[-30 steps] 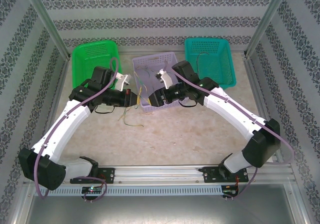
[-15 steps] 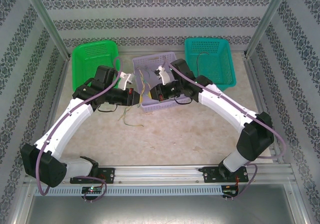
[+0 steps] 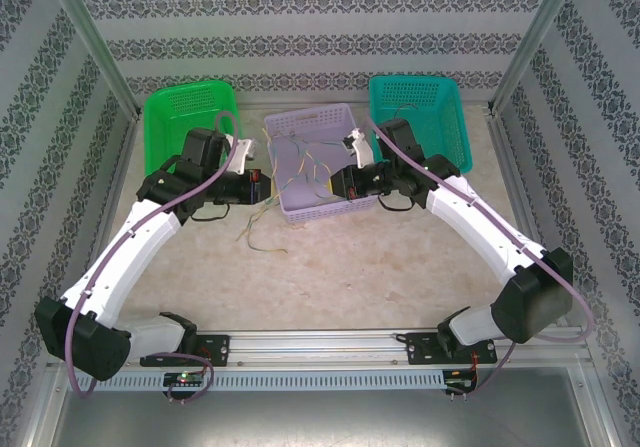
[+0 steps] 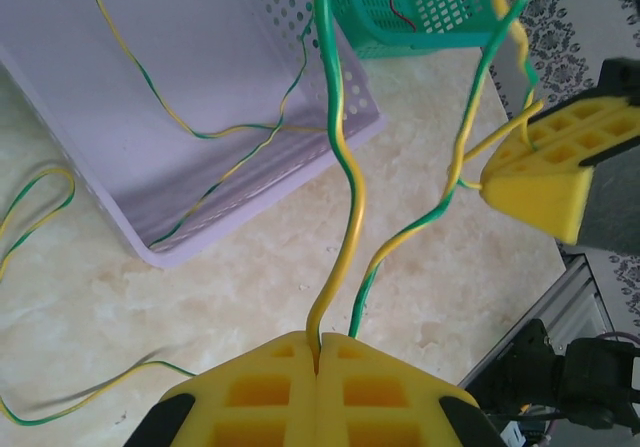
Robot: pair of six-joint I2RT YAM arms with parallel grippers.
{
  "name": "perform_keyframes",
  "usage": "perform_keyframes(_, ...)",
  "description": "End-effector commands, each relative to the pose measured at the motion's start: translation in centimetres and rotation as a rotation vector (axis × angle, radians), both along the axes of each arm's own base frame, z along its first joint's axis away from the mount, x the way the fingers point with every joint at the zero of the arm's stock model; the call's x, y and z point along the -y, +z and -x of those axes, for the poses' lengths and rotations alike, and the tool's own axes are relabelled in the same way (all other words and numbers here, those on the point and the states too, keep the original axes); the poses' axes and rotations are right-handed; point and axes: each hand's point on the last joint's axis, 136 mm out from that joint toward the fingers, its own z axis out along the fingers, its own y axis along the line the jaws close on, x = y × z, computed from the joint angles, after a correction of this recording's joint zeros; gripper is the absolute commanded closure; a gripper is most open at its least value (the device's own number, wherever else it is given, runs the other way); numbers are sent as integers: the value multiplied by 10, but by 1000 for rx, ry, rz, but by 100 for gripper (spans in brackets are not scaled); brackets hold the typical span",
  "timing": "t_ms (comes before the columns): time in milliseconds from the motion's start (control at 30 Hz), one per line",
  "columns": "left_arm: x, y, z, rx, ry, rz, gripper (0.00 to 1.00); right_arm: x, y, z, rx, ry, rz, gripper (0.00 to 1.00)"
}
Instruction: Untangle the cables
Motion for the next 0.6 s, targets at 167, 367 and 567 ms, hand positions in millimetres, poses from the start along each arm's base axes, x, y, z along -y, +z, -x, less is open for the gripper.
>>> perform_keyframes(167,-48,41,-39,36,311,38,100,11,-30,35,15,107,222,100)
perform_keyframes(367,-49,88,-98,151,376,224,100,-23,-46,79,9,299,251,100)
perform_keyframes(567,-62,131,-163,258,449,340,100,-49,-69,121,-10,472,280,100)
